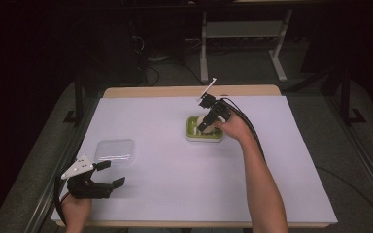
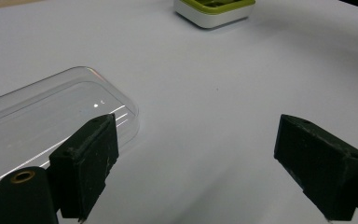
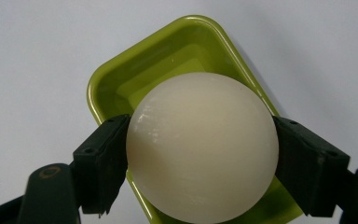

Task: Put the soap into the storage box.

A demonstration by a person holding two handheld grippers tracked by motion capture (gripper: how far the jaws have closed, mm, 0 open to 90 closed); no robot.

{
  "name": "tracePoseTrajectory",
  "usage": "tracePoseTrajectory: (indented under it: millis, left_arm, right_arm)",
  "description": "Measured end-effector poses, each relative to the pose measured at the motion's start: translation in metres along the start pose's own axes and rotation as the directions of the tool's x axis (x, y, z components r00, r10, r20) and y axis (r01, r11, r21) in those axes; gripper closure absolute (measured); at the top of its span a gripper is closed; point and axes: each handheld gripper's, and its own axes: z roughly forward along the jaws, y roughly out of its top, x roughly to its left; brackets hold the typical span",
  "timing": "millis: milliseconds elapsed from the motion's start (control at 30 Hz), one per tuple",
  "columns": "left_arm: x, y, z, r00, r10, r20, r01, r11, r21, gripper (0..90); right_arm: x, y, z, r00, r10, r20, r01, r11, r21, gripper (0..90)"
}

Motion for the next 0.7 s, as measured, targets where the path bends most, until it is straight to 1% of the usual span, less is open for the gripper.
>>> tracePoseTrajectory:
  millis: [467, 700]
  left_arm:
    - [-0.0004, 0.0002, -0.0005, 1.0000, -0.001, -0.002, 0.001, 1.0000, 0.001, 13.0]
    - [-0.0009, 0.0004, -0.0003, 1.0000, 0.000, 0.000, -0.001, 1.0000, -0.001, 13.0]
  right_arm:
    - [-0.0002, -0.0004, 0.0049, 1.0000, 0.005, 0.000, -0.005, 1.000, 0.023, 22.3]
    - [0.0002, 0.0001, 0.0061, 1.0000, 0.009, -0.004, -0.009, 1.000, 0.019, 22.3]
